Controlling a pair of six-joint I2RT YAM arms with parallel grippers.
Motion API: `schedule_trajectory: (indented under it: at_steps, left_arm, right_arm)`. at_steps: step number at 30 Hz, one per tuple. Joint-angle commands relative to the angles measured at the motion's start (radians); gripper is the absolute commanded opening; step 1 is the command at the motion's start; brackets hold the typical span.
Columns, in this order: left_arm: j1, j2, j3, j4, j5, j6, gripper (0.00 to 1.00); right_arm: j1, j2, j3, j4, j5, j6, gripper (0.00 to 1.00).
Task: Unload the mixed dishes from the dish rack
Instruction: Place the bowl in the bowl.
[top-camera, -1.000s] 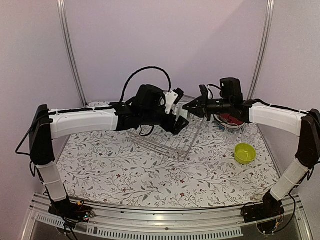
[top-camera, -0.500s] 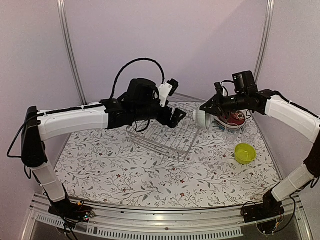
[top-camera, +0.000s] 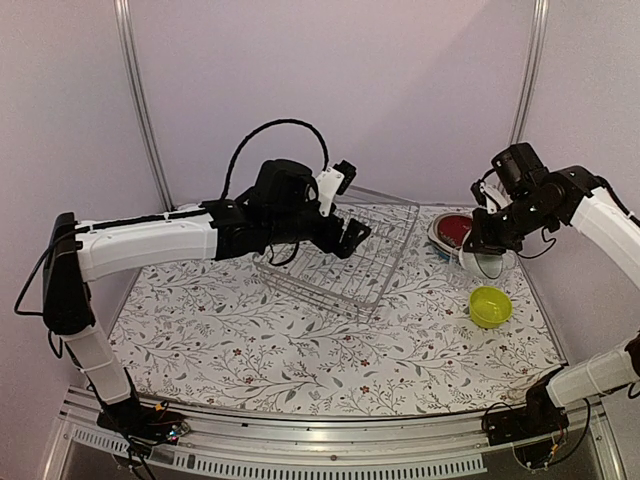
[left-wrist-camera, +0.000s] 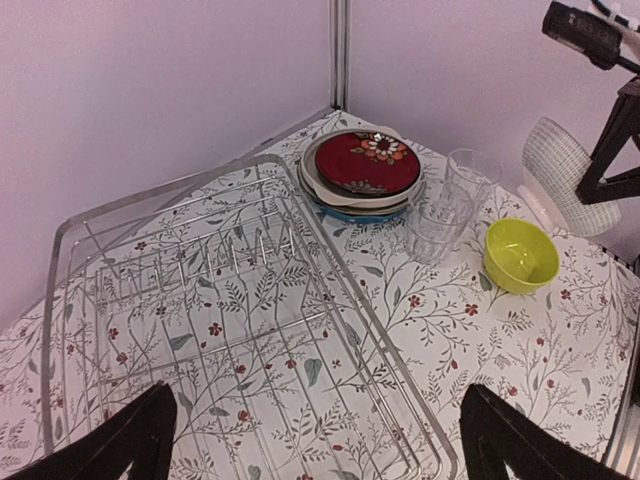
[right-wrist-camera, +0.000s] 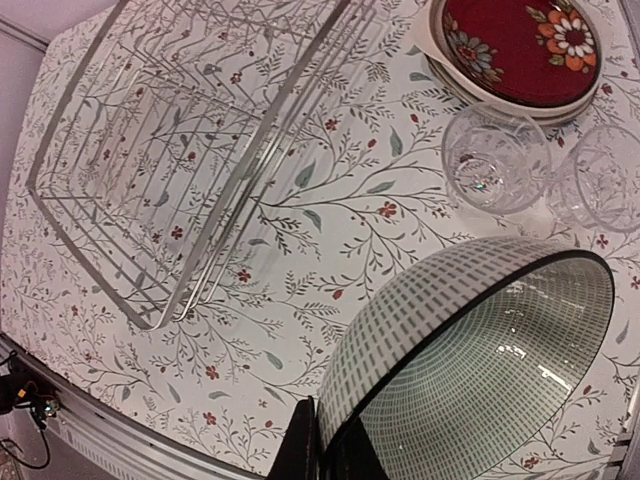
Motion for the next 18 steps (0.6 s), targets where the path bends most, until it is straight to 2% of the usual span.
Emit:
schedule_trajectory:
  at_steps: [1, 7, 18]
  left_arm:
    - [0.003, -0.019, -0.009, 0.007, 0.0, -0.007, 0.99]
    - [0.004, -0.017, -0.008, 0.005, -0.001, -0.007, 1.0]
    - [0.007, -0.023, -0.017, -0.001, -0.015, -0.007, 1.0]
  right_arm:
    - [-0.013, -0.026, -0.054, -0.109, 0.212, -0.03, 0.0]
    - [-0.055, -0.038, -0.148, -0.076, 0.234, -0.013, 0.0]
    - [-0.108, 0.072, -0.214, 0.013, 0.234, -0.055, 0.0]
